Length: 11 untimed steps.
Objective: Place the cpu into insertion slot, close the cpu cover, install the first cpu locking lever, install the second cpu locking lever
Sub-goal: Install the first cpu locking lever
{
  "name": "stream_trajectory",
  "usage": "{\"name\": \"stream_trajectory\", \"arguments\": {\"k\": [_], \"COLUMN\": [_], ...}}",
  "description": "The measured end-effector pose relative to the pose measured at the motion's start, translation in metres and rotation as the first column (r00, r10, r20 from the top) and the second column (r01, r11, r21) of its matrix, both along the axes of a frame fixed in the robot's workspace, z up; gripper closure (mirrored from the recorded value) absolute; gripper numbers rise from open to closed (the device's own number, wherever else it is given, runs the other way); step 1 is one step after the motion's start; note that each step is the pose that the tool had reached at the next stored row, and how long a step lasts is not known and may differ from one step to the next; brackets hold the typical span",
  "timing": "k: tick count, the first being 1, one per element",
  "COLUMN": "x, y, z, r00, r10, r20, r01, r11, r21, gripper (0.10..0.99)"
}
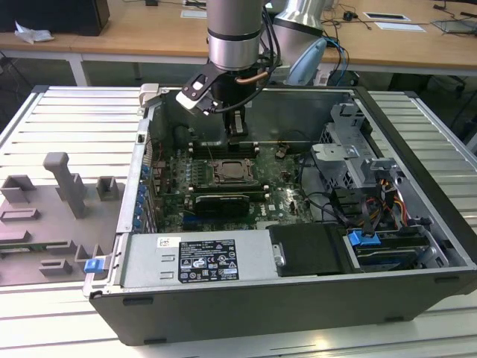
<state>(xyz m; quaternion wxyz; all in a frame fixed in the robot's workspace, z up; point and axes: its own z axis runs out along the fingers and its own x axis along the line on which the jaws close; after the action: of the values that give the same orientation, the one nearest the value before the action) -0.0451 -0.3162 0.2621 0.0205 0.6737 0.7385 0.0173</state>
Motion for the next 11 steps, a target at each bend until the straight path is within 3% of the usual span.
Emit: {"name": "stream_trajectory", "arguments": {"k": [11], "x": [0.0], "y": [0.0], "z": [0.0], "r00": [1.0], "r10": [0.004], "r20": [0.0], "r01": [-0.004], "r11": [1.0], "r21": [0.0], "gripper": [0.98]}}
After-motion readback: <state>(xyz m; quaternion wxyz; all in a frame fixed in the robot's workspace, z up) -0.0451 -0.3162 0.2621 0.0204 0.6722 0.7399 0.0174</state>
